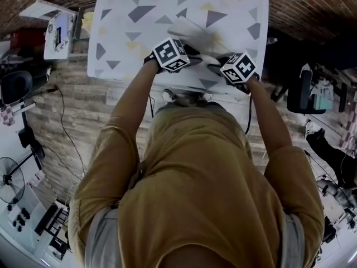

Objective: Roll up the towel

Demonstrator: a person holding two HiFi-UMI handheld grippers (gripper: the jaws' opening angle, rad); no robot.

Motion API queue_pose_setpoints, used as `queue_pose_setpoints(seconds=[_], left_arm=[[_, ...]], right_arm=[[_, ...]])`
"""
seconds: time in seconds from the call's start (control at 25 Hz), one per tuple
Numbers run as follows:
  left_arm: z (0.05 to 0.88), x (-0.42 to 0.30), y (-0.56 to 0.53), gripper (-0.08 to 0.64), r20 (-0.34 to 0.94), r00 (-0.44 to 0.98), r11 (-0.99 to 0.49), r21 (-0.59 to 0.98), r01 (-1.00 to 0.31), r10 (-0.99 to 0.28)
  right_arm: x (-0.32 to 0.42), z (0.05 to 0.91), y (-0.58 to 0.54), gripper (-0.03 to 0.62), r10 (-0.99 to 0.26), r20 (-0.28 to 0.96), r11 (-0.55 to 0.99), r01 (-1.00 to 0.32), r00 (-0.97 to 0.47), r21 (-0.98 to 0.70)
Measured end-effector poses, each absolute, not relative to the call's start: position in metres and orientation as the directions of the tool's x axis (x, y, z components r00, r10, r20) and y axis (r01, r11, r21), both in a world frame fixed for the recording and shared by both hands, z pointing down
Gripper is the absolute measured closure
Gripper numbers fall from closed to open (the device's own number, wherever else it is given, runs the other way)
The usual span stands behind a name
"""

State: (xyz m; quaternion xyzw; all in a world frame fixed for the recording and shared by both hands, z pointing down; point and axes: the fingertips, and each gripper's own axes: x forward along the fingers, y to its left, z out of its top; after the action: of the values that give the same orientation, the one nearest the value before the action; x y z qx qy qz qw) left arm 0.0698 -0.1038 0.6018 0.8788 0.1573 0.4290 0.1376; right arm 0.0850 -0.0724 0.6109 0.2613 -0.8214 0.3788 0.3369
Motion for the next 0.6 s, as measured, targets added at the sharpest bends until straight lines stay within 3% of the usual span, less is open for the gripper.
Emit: queue_pose_setpoints(seconds=[0.2,0.4,0.6], left_arm=[[0.604,0.069,-0.107,0.407,0.705,0.578,-0.903,0.400,0.155,0.411],[0.609,0.071,-0.111,0.407,0.712,0.566,-0.902,0.400,0.161,0.416],[0.610,0.075,-0.112,0.407,0.723,0.565,-0.914,0.368,0.171,0.397]], right_arm=[[0.105,0.600,-0.071,0.531,-0.221,0.791,0.584,-0.727,-0.570,-0.361],[0.118,0.554,-0.089,0.531,-0.450,0.779,0.628,-0.775,-0.436,-0.070],[0.082,0.585,-0.086,0.532,-0.396,0.807,0.694,-0.718,-0.439,-0.049]])
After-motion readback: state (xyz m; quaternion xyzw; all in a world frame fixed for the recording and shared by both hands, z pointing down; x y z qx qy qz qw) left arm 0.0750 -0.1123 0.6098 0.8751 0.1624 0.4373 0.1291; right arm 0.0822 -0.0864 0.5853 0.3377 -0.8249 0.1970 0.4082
